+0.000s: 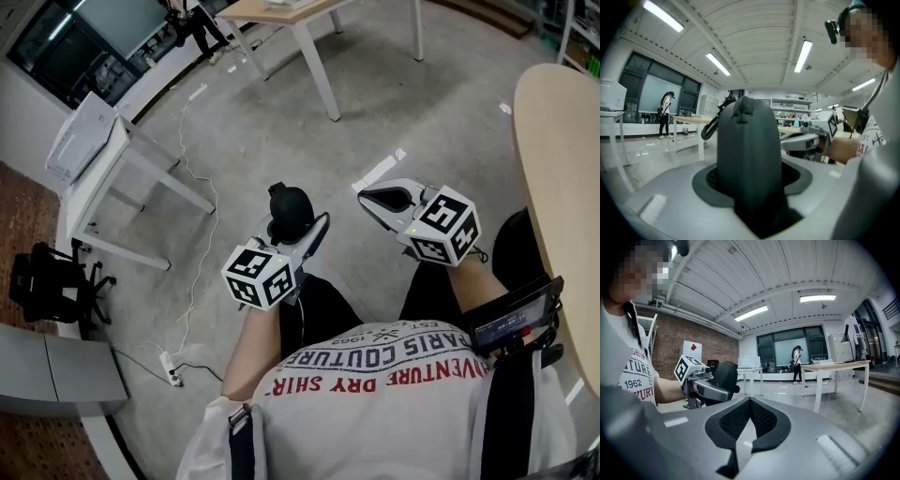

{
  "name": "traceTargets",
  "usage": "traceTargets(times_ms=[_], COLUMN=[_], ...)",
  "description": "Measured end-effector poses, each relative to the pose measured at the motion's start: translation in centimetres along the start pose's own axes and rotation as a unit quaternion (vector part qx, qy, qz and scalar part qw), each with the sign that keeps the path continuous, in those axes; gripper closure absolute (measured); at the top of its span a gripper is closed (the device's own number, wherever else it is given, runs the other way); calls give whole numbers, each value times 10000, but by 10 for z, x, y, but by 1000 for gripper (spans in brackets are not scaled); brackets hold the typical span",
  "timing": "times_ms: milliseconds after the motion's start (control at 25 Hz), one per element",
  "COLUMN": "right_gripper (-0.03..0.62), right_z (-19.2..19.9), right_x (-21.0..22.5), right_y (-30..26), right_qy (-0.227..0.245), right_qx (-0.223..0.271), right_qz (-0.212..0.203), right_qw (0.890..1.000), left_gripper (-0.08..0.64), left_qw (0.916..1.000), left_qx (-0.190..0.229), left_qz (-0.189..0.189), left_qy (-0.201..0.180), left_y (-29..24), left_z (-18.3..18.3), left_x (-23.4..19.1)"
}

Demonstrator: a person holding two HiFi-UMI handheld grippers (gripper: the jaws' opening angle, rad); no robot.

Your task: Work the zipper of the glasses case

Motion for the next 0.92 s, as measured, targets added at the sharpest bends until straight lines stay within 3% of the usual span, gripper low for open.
traceTargets(times_ms=[920], right_gripper=[592], right_z=[-5], right_x=[-5], right_y=[-4], right_qy=[50], right_qx=[-53], right_qz=[-108], right_qw=[9999], left_gripper=[308], left_qw=[9999], left_qx=[116], left_qz=[98], left_qy=[51], left_y=[3], left_z=[-11], left_x=[6])
Point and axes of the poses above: the fingertips, and each gripper's own axes: y backward along the fingers, x to its right, z out of its underside, the point moved 6 cm from there along y, backward along the fingers, and after that the axes turned 11 degrees about x, right-handed, at the moved point
